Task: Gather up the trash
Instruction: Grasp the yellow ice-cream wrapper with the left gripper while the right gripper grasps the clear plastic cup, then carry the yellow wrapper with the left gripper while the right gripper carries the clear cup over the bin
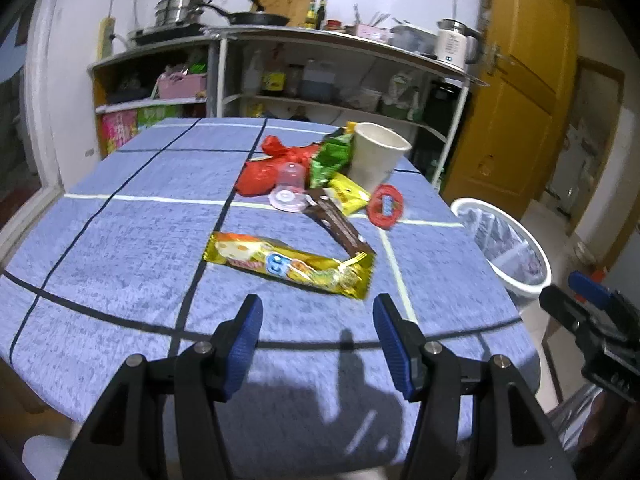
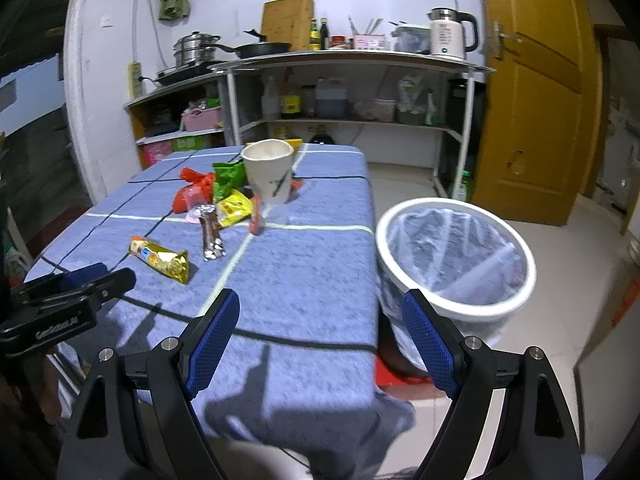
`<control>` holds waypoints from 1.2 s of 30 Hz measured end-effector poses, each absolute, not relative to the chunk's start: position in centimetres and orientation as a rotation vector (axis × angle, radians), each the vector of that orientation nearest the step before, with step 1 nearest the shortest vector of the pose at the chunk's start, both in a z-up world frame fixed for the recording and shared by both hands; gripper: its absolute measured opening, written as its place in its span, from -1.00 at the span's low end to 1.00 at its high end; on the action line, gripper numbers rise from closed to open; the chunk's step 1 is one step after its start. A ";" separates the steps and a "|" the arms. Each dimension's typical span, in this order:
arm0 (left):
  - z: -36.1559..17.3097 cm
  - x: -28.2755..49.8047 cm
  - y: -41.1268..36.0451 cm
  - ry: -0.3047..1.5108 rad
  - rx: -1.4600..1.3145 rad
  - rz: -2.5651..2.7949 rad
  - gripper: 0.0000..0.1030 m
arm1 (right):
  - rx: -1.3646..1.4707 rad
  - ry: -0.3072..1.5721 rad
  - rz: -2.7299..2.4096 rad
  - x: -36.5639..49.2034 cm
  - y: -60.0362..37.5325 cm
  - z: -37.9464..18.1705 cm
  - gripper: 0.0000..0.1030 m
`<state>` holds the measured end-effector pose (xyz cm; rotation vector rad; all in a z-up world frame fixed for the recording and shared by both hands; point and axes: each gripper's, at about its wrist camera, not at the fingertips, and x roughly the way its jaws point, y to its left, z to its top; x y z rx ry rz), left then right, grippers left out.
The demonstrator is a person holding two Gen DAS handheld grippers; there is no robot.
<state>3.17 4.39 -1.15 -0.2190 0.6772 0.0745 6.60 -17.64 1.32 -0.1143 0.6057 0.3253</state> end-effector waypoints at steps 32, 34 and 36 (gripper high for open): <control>-3.5 12.5 6.3 0.814 -0.220 0.156 -0.60 | -0.196 0.779 0.596 22.8 -10.2 -0.1 0.63; -3.5 12.6 6.3 0.811 -0.221 0.142 -0.71 | -0.199 0.807 0.599 24.0 -9.6 -0.7 0.63; -3.5 12.6 6.5 0.810 -0.225 0.122 -0.76 | -0.190 0.838 0.610 25.2 -9.2 -1.3 0.63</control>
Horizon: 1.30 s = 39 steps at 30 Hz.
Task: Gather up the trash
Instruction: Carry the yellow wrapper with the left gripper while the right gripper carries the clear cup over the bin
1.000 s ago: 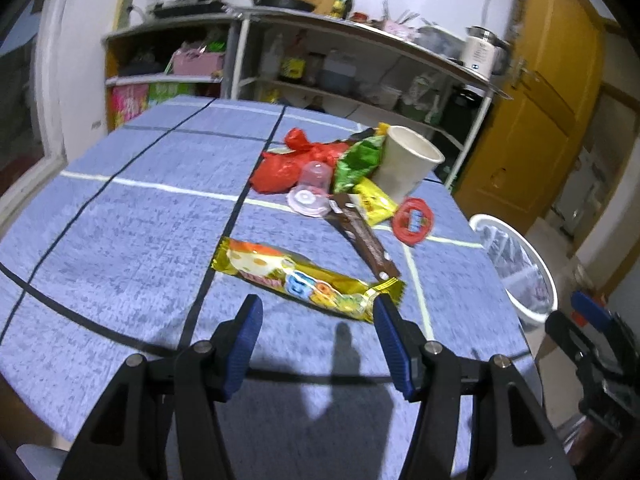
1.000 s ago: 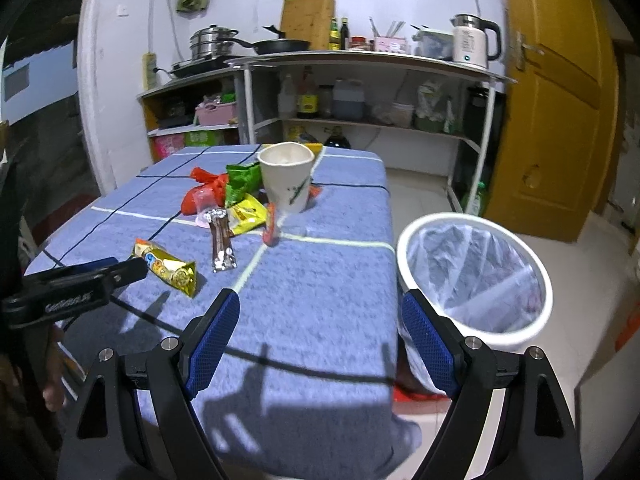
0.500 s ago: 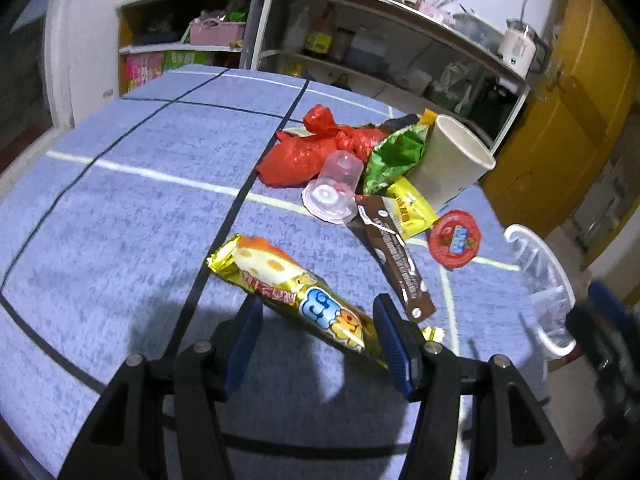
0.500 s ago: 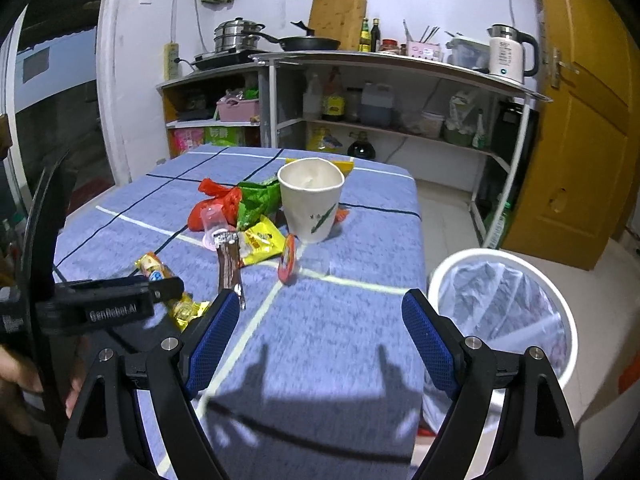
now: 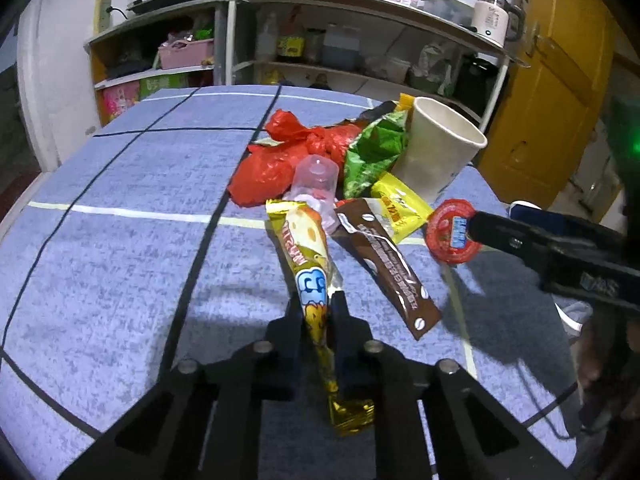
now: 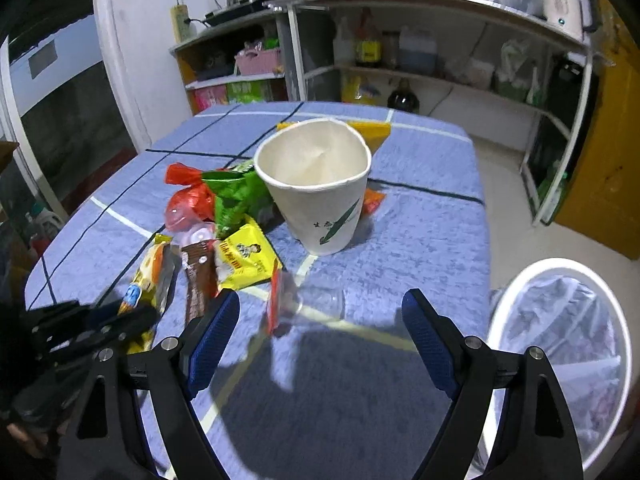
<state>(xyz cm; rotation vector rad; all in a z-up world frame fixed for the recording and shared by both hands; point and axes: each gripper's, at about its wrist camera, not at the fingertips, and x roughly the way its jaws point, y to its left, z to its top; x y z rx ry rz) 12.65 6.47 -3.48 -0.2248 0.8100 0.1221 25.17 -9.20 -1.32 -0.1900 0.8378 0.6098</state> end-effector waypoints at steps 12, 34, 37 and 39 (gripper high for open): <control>-3.3 12.4 6.6 0.785 -0.245 0.064 -0.81 | -0.187 0.923 0.655 26.8 -7.9 -2.8 -0.17; 0.7 13.9 -1.0 0.722 -0.187 -0.152 -0.81 | -0.045 0.818 0.483 23.3 -19.8 1.2 -0.18; 1.1 15.4 -3.4 0.730 -0.169 -0.210 -0.81 | -0.017 0.811 0.431 23.3 -22.6 1.4 -0.18; 1.4 16.4 -5.0 0.730 -0.158 -0.246 -0.81 | -0.004 0.806 0.401 23.5 -24.1 1.5 -0.18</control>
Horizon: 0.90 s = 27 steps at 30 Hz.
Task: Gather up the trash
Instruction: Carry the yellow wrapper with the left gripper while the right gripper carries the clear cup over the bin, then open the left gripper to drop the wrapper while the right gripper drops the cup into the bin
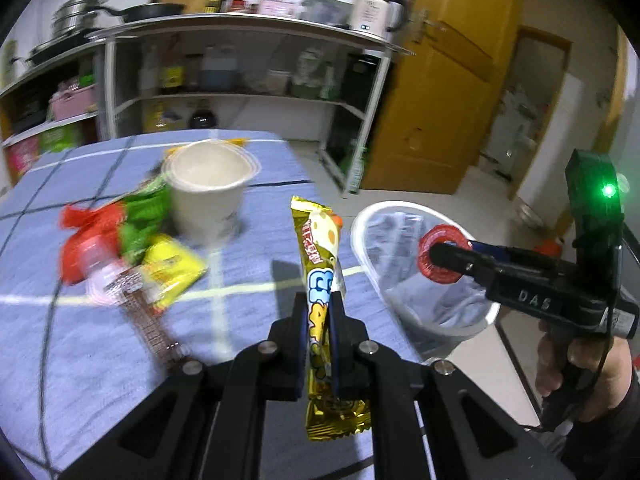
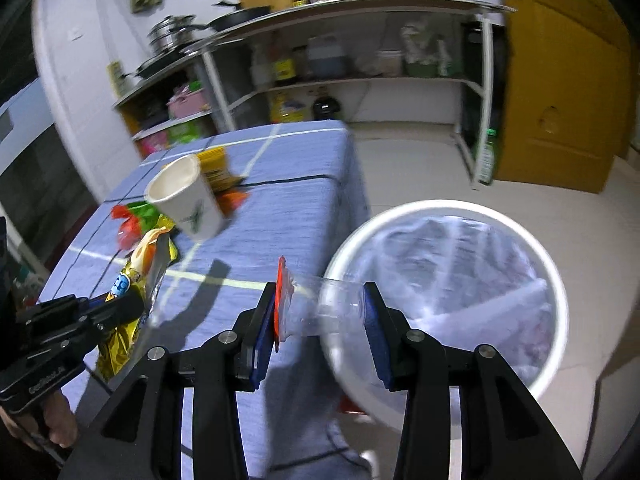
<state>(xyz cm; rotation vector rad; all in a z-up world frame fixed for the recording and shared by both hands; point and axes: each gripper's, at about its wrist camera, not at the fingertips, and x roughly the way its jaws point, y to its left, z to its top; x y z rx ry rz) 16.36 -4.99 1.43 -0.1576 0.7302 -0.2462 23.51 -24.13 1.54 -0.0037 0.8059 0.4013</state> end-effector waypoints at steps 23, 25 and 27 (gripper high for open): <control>-1.2 25.9 -16.3 0.880 -0.165 -0.400 -0.67 | 0.059 0.847 0.185 27.2 -34.1 -3.0 -0.06; -1.3 26.1 -16.4 0.882 -0.184 -0.404 -0.55 | 0.063 0.844 0.178 27.3 -34.3 -3.1 0.06; -1.3 26.2 -16.1 0.876 -0.193 -0.398 -0.39 | 0.071 0.840 0.168 27.3 -34.6 -3.0 0.06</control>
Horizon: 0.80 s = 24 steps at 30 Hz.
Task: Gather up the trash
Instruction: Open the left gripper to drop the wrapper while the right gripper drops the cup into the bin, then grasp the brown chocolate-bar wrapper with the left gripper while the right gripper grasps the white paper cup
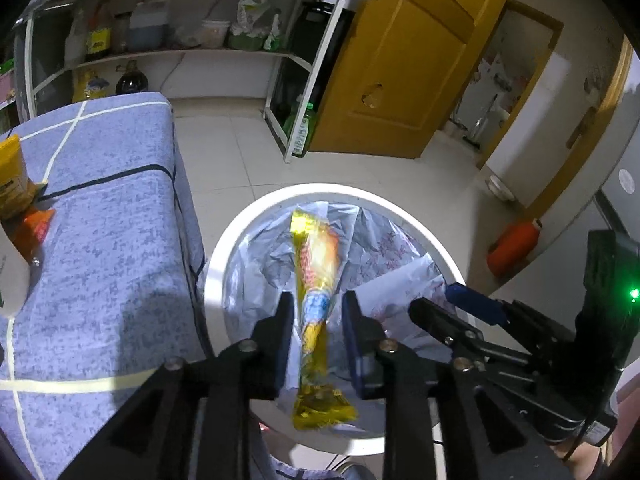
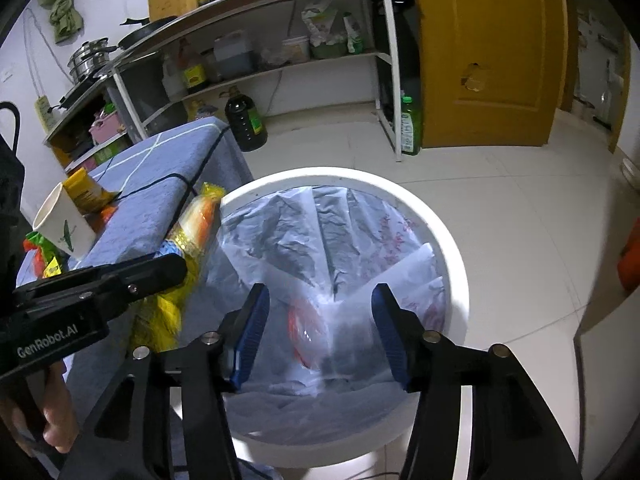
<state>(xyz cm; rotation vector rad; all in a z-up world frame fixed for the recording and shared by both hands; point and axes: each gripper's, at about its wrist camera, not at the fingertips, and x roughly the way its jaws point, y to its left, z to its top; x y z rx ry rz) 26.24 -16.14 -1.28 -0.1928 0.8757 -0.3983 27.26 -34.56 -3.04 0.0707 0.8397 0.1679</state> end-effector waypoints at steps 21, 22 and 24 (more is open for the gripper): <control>3.4 19.8 -8.9 0.699 -0.215 -0.327 -0.33 | 0.079 0.665 0.318 22.1 -30.1 3.5 0.37; 3.6 19.5 -8.1 0.694 -0.218 -0.311 -0.33 | 0.077 0.659 0.328 21.9 -29.5 3.8 0.37; 3.8 18.6 -6.1 0.676 -0.230 -0.279 -0.33 | 0.071 0.651 0.356 21.6 -28.3 4.2 0.37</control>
